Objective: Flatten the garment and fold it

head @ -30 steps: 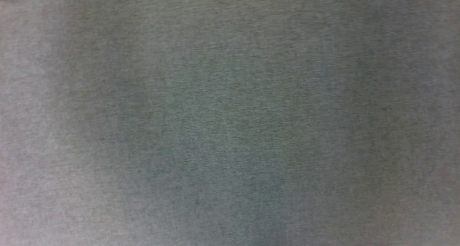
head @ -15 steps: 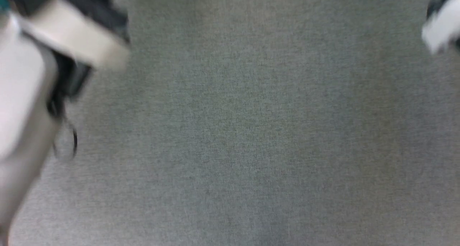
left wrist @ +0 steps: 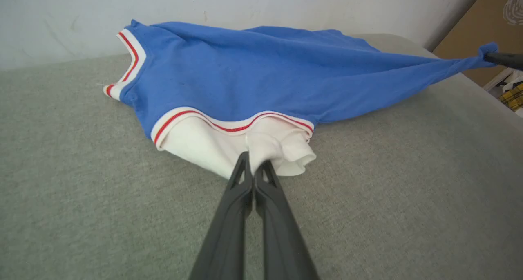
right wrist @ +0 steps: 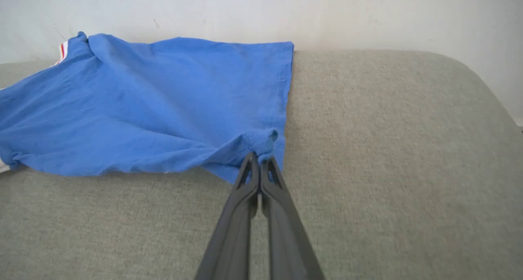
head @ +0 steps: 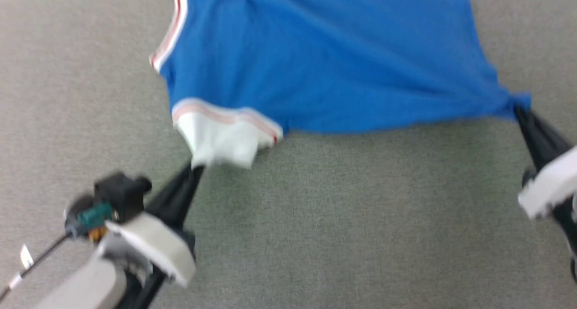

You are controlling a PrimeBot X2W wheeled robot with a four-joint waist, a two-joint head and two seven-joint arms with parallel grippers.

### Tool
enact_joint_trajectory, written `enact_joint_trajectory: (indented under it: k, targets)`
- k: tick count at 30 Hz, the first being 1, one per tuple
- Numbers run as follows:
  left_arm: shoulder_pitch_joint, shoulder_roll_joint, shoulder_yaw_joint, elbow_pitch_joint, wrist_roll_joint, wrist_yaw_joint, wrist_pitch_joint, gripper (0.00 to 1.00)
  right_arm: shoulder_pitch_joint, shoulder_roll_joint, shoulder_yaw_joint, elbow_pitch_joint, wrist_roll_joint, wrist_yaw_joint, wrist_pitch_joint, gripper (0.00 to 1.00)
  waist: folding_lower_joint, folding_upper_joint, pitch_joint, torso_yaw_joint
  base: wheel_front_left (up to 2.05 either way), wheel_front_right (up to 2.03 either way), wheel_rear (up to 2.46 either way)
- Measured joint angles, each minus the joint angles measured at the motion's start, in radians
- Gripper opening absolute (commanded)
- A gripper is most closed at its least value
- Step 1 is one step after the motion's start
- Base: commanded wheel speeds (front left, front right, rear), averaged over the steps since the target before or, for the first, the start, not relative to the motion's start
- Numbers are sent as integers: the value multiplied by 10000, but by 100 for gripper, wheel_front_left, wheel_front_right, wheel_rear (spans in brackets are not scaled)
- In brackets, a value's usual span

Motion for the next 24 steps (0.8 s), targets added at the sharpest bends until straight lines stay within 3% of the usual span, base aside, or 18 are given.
enact_joint_trajectory:
  k: [13,24]
  targets:
    - [3354,759,-550,-1055,-3049,886,2387,0,3497,305,-978,-449,146,0,1793,0,0,0,-1798,91,0,0,0]
    - [5057,1277,-756,-1791,-4431,1168,2957,0,5981,-88,-491,-901,1149,-2,4309,0,1,0,-2801,212,0,0,0]
